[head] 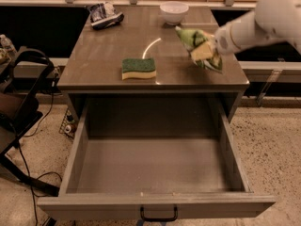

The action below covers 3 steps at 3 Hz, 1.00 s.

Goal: Move green jalapeno chip bag near blue chip bag

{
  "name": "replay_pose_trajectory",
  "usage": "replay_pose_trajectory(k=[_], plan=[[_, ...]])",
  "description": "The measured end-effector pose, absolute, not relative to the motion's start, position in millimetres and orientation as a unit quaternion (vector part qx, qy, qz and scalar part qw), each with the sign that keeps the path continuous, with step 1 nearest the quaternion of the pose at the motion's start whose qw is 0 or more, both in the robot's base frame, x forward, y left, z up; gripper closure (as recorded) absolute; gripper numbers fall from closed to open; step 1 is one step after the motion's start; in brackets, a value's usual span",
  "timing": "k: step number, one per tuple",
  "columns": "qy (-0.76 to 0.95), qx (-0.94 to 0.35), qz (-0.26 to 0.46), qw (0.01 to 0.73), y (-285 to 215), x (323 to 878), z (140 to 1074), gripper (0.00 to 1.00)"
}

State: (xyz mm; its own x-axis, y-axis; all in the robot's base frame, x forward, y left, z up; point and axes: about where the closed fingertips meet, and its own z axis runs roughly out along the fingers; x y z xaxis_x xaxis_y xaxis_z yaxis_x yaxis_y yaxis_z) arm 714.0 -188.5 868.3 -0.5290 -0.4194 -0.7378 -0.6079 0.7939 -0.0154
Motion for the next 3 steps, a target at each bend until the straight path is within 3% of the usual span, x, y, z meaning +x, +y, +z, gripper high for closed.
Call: replay_pose_trajectory(k=[1,2,3], plan=[[0.839,-0.345,0.083,0.412,-134.1,774.6,941.0,1.00],[0.818,-0.345,0.069,0.456,-109.9,808.3,995.9,1.00],[0.818,-0.345,0.069,0.456,-109.8,808.3,995.8,1.00]])
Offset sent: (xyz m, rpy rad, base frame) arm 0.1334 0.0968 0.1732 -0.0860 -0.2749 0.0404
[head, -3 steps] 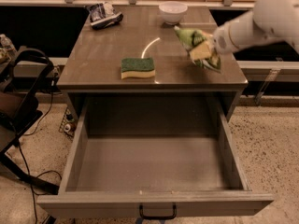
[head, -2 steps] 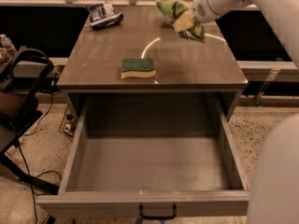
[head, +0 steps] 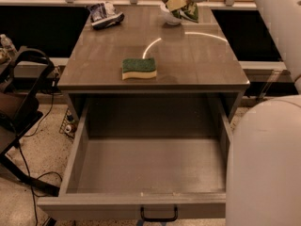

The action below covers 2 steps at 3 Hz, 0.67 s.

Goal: Move green jalapeno chip bag near blue chip bag

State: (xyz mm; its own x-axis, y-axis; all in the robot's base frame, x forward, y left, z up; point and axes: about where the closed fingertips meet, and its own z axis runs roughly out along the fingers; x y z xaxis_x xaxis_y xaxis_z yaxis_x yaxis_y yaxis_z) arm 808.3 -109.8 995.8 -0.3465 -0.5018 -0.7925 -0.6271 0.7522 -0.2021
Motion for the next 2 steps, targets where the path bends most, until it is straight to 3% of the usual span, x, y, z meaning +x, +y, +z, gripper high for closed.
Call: replay_pose_trajectory(k=[1,2], plan=[[0.818,-0.317,0.074,0.473,-99.3,822.0,989.8,1.00],[0.832,-0.257,0.052,0.488,-62.3,872.4,927.3,1.00]])
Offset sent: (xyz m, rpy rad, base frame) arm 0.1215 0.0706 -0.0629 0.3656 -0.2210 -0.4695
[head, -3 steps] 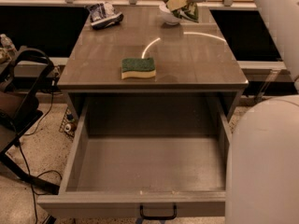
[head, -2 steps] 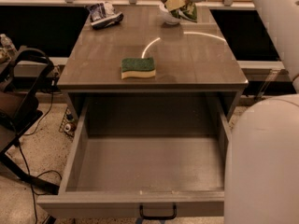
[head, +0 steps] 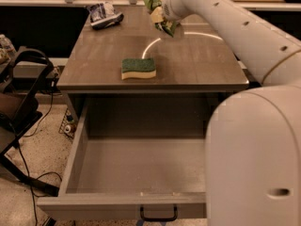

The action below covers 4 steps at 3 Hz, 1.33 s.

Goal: Move green jalapeno chip bag near blue chip bag

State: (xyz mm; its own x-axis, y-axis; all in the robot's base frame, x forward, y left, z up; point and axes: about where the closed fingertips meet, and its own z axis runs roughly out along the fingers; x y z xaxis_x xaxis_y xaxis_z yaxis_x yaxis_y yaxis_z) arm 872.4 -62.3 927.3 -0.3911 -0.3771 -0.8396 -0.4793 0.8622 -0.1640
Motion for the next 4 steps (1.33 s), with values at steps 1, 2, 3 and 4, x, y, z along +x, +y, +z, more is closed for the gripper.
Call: replay_pose_trajectory(k=[1,2,3,4], plan=[[0.817,-0.209,0.044,0.536,-39.7,923.1,914.8,1.00],[0.789,-0.161,0.049,0.591,-32.9,967.4,928.6,1.00],[0.789,-0.161,0.049,0.591,-32.9,967.4,928.6,1.00],[0.775,-0.176,0.071,0.603,9.2,988.9,917.7,1.00]])
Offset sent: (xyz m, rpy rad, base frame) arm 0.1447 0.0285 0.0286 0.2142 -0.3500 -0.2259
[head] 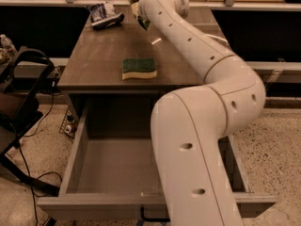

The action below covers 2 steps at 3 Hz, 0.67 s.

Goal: Move green jalapeno chip bag near blue chip bag

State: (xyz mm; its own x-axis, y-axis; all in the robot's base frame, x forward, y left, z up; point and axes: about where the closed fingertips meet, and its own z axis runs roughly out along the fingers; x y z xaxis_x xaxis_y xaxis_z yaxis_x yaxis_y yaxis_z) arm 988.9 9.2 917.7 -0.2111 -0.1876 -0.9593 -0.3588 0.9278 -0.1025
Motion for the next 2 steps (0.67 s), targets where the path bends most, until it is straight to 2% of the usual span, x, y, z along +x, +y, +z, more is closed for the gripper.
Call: replay_pose_trajectory(k=[2], plan=[[0.752,-0.220,0.080,0.616,71.9,1014.2,907.8,1.00]])
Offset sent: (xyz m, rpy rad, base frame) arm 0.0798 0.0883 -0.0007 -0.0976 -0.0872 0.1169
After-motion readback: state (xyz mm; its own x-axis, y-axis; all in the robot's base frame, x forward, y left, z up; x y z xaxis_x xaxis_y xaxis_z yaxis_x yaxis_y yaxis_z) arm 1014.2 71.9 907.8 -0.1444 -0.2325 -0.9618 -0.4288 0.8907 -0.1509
